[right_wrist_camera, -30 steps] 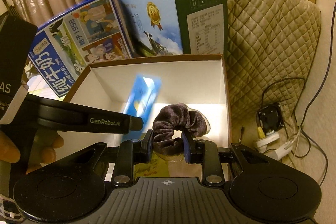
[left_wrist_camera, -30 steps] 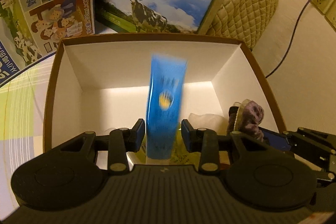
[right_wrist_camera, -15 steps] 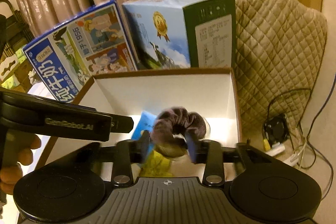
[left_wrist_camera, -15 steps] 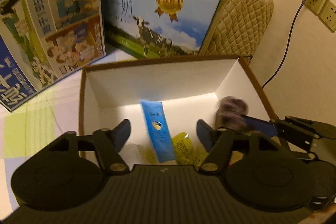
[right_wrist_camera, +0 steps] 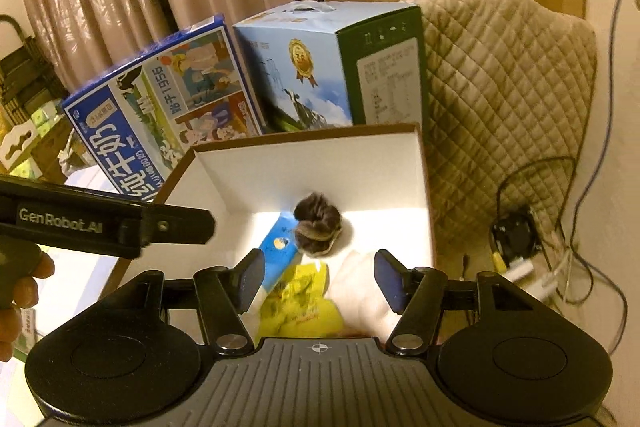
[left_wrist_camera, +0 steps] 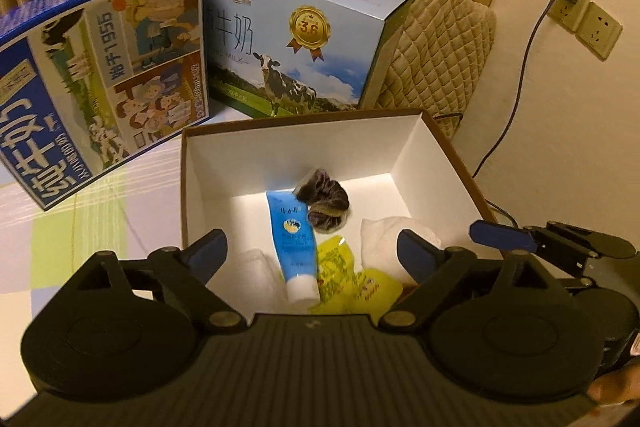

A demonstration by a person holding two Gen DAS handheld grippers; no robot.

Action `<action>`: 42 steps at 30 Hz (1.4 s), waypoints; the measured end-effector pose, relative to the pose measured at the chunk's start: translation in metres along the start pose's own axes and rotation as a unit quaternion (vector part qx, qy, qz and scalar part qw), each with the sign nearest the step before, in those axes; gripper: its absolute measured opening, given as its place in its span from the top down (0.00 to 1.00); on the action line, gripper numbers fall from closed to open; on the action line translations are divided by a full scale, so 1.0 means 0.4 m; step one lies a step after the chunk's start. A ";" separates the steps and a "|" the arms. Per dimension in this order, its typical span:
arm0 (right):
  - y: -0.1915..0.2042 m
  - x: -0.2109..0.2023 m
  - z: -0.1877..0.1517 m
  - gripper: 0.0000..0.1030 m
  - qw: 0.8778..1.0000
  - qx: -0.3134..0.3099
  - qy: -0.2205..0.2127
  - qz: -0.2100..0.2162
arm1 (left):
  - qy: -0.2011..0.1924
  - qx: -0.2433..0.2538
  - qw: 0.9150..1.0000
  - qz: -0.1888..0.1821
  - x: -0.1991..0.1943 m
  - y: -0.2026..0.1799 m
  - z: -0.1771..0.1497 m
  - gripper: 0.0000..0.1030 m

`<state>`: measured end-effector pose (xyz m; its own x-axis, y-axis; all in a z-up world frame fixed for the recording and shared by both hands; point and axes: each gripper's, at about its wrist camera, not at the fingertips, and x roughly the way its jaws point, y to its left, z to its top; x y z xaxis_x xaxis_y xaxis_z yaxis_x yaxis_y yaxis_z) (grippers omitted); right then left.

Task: Organize objects
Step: 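Lower the tube and scrunchie into the box and open both tools, then withdraw both tools from the box back over the table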

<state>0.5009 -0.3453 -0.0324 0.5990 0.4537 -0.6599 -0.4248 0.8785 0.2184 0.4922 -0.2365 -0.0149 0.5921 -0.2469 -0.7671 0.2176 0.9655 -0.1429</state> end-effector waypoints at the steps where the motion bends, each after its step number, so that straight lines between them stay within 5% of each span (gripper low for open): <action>1: 0.001 -0.012 -0.005 0.44 1.000 0.003 0.000 0.001 | 0.000 -0.002 1.000 -0.001 -0.011 0.002 -0.006 0.12; 42: 0.240 -0.338 -0.288 0.43 0.997 0.066 0.032 0.029 | 0.032 -0.053 0.998 0.002 -0.406 0.081 -0.427 0.11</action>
<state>0.3010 -0.3396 -0.0052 0.5290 0.4976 -0.6874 -0.3620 0.8650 0.3475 0.2704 -0.1509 -0.0019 0.5418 -0.2397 -0.8056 0.1300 0.9708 -0.2015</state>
